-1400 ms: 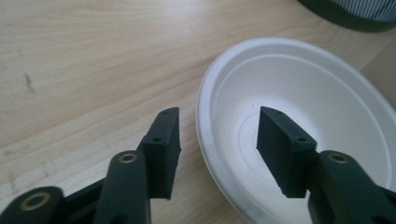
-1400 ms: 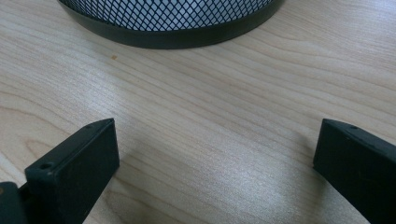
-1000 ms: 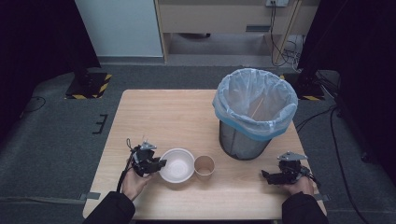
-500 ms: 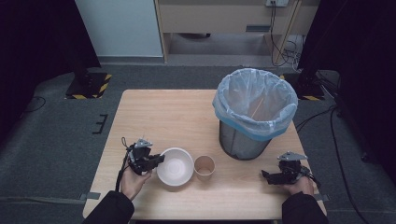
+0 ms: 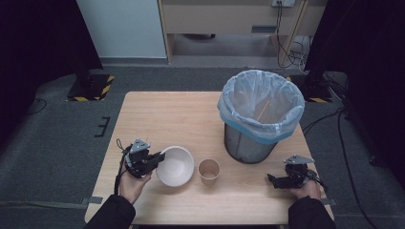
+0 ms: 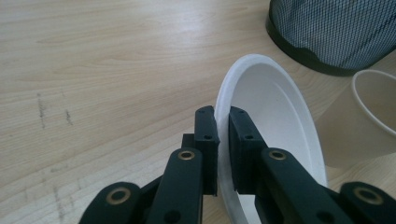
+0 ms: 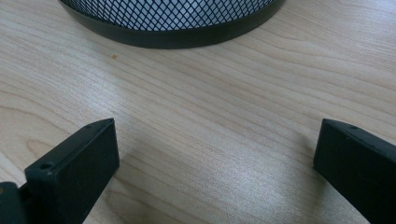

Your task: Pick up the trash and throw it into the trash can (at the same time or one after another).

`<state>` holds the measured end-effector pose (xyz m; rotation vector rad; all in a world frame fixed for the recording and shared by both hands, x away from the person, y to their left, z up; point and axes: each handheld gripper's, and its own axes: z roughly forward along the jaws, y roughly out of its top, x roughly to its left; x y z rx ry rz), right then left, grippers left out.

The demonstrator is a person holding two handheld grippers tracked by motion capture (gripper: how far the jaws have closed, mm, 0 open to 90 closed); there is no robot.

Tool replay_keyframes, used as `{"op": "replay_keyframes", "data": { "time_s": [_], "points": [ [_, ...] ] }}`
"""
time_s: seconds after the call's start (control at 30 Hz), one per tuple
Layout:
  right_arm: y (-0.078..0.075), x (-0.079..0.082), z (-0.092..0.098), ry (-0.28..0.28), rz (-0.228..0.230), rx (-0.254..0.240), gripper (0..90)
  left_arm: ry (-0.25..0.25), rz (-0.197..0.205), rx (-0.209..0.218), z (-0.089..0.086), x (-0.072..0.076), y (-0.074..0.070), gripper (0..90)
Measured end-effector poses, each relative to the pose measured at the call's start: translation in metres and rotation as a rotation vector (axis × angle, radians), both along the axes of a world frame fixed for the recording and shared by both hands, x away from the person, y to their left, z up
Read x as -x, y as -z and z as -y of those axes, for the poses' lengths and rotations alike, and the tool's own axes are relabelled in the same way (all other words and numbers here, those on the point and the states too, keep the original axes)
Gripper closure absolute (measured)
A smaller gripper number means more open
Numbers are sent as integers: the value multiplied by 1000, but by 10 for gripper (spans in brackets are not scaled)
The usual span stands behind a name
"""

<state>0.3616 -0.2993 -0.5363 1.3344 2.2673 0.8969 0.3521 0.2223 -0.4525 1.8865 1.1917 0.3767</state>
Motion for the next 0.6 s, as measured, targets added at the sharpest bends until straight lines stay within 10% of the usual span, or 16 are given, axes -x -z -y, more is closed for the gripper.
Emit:
{"op": "replay_keyframes", "data": {
  "time_s": [0.6],
  "points": [
    [0,0,0,0,0,-1,4,-36,109,76,-15,9,-23,828]
  ]
}}
